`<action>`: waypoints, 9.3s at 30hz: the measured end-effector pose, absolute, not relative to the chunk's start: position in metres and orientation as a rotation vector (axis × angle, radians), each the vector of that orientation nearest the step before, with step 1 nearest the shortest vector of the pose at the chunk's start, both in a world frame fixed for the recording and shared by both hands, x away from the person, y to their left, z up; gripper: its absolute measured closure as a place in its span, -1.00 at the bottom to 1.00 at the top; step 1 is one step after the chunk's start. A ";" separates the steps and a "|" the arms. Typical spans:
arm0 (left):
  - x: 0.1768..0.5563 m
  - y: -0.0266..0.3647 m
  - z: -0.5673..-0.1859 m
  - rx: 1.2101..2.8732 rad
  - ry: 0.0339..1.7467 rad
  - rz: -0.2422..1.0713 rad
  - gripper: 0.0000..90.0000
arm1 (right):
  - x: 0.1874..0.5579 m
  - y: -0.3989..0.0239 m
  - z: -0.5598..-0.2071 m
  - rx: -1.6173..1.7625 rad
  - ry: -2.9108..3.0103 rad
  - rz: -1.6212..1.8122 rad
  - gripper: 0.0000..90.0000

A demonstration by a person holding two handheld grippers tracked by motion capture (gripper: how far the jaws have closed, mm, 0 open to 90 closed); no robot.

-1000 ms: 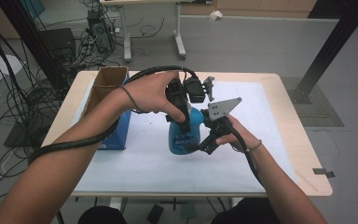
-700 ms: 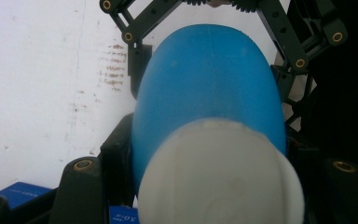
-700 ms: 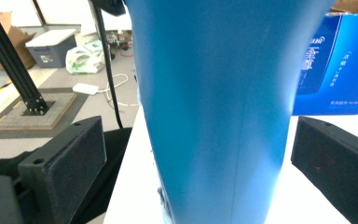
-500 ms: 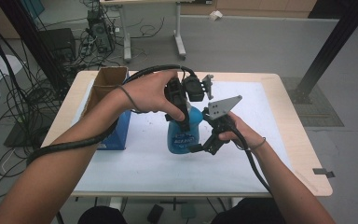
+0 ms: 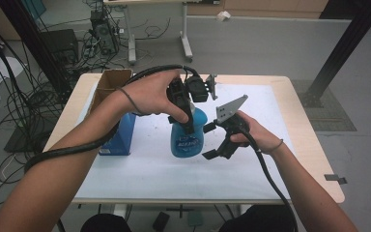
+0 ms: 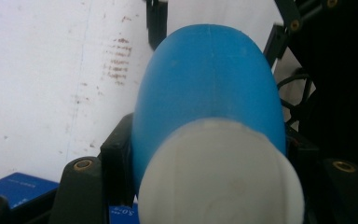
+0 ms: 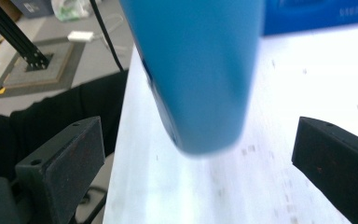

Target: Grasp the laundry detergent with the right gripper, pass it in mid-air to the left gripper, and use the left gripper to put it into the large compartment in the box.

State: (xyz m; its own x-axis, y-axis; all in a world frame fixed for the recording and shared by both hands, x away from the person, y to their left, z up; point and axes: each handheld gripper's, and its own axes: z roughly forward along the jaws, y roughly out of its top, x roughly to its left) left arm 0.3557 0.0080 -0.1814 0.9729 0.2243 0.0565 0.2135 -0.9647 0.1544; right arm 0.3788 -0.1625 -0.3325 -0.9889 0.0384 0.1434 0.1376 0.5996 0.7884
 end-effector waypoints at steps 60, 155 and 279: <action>0.379 0.051 -0.106 2.776 1.103 0.227 -0.16 | 0.392 -0.195 -0.347 -0.351 -3.045 -0.309 -0.90; 0.454 0.220 -0.161 2.240 2.054 0.236 -0.16 | 0.390 -0.177 -0.352 -0.346 -3.039 -0.368 -0.88; 0.446 0.223 -0.274 2.224 2.038 0.281 -0.16 | 0.392 -0.176 -0.356 -0.360 -3.040 -0.363 -0.89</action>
State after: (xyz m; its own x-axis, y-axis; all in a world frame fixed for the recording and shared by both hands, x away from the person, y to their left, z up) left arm 0.4459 0.2231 -0.2737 0.0802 0.9949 0.0609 0.9742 -0.0912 0.2065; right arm 0.3917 -0.1760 -0.3558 -0.9710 0.2233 0.0853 0.2371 0.9451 0.2249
